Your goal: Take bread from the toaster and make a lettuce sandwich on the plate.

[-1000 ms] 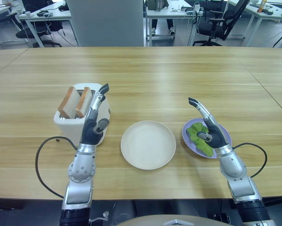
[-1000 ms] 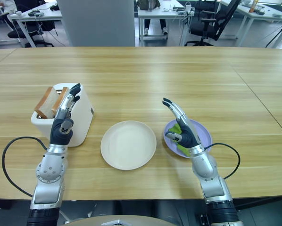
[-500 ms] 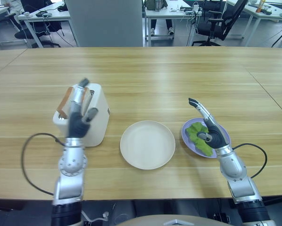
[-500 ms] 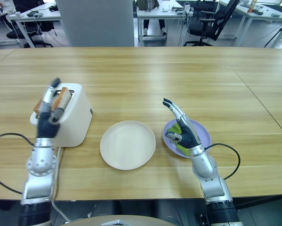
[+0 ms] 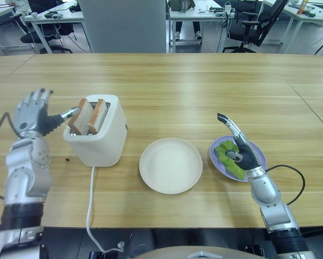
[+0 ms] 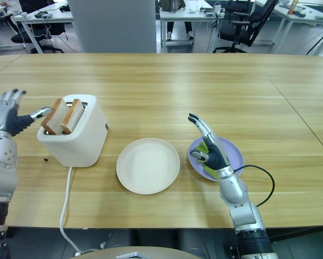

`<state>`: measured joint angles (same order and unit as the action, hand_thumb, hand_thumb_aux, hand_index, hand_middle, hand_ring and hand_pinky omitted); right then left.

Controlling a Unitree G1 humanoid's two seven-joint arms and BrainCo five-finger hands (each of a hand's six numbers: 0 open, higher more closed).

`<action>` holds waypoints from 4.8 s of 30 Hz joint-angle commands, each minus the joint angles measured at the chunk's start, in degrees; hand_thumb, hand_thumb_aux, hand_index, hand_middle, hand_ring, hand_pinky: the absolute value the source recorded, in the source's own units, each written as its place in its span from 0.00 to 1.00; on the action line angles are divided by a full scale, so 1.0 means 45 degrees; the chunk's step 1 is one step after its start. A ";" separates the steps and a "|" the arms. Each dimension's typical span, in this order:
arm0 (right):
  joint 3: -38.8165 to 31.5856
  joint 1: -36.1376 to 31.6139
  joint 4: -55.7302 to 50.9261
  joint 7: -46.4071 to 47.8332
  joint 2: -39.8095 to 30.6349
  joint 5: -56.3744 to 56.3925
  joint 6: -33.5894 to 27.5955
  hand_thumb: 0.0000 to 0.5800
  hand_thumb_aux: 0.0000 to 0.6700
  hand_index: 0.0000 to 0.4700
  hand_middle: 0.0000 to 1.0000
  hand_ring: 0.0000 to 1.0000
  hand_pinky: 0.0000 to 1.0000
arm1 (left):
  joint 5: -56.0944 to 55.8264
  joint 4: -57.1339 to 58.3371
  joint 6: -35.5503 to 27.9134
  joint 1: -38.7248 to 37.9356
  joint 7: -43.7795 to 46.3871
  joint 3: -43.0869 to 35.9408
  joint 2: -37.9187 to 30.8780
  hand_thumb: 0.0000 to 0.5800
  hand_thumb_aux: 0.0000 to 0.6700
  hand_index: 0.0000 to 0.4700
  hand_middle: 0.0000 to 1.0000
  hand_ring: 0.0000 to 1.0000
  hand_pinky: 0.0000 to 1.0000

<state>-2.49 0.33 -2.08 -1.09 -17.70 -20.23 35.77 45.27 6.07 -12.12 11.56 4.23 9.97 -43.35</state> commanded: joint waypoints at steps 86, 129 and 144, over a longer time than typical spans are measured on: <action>-0.2459 -0.2049 -0.3779 -0.4557 -0.5701 -0.5844 -0.2862 1.00 1.00 0.98 0.00 0.00 0.00 | -0.4580 0.2398 0.3785 0.2579 0.2907 -0.8018 0.5024 1.00 1.00 0.98 1.00 1.00 1.00; -0.6575 -0.3791 -0.4537 -0.1409 -0.1636 -0.7201 -0.2407 1.00 1.00 0.98 0.00 0.00 0.00 | 0.0935 -0.7866 -0.0402 -0.0435 0.4355 -0.2355 0.1139 0.00 0.00 0.00 0.00 0.00 0.00; -0.6689 -0.3783 -0.4074 -0.1434 -0.1809 -0.7473 -0.3010 0.00 0.00 0.00 0.00 0.00 0.00 | 0.2071 -0.6412 -0.1316 -0.0588 0.4018 -0.0770 0.0388 0.00 0.00 0.00 0.00 0.00 0.00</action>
<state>-33.17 -17.12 -22.24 -8.58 -25.21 -53.84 22.91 53.69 -25.50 -17.22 9.59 21.68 6.31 -41.11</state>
